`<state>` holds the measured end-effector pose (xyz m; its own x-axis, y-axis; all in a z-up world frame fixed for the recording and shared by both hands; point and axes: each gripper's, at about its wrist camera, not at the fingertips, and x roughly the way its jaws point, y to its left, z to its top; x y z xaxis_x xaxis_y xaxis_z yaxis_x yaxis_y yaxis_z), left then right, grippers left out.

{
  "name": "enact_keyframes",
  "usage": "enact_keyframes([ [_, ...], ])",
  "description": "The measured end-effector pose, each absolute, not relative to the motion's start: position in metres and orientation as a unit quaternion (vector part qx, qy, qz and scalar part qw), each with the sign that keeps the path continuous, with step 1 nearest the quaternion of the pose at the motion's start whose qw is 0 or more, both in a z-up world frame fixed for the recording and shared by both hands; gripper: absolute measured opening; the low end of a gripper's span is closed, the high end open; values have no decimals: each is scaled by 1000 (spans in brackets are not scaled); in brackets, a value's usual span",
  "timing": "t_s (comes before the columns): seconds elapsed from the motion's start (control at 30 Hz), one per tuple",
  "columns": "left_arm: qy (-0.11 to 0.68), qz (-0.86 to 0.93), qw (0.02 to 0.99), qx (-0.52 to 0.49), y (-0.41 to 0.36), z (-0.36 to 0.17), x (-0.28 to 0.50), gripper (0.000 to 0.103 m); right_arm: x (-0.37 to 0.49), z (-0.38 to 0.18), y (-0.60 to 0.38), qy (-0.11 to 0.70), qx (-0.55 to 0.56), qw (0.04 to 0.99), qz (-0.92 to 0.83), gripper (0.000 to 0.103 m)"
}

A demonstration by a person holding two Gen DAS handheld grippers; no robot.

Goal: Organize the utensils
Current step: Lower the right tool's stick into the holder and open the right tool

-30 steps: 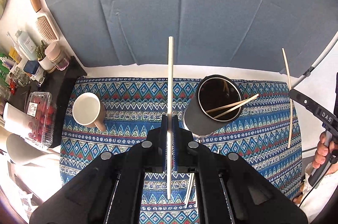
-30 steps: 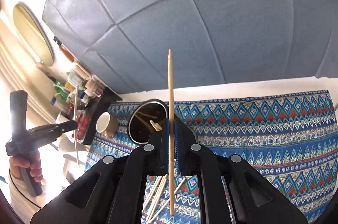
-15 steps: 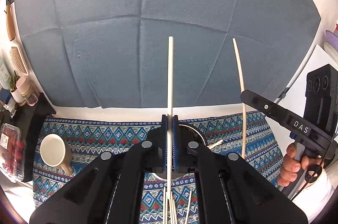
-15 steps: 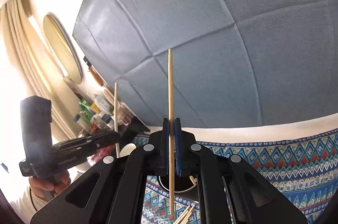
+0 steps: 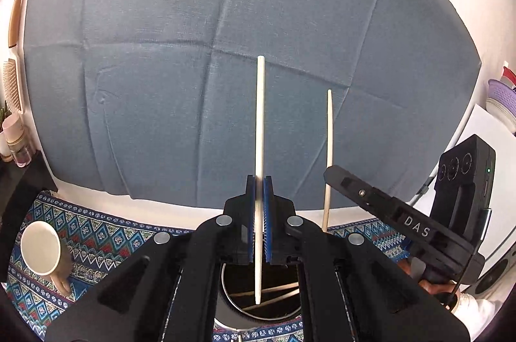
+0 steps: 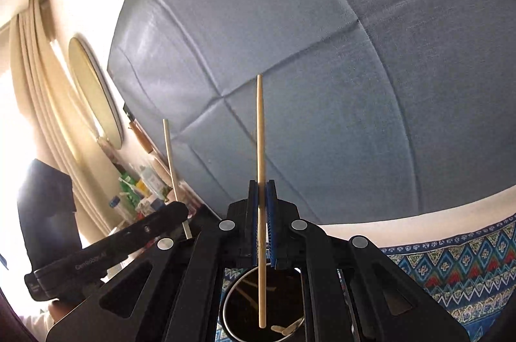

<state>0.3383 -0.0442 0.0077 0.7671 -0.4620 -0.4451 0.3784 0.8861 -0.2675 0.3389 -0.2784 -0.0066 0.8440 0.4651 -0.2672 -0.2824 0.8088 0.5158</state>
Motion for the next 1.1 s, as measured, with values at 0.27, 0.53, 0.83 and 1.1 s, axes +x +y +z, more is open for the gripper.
enact_keyframes([
  [0.27,269,-231,933,-66,-63,-28,344,5,352,-34,-279,212,231,930,191,5],
  [0.53,289,-227,928,-61,-64,-53,337,5,349,-54,-279,236,200,932,187,5],
  [0.83,303,-233,923,-54,-65,-60,328,5,340,-56,-272,248,168,935,189,5],
  [1.1,310,-214,924,-58,-54,-59,315,5,334,-54,-273,262,167,932,188,8],
])
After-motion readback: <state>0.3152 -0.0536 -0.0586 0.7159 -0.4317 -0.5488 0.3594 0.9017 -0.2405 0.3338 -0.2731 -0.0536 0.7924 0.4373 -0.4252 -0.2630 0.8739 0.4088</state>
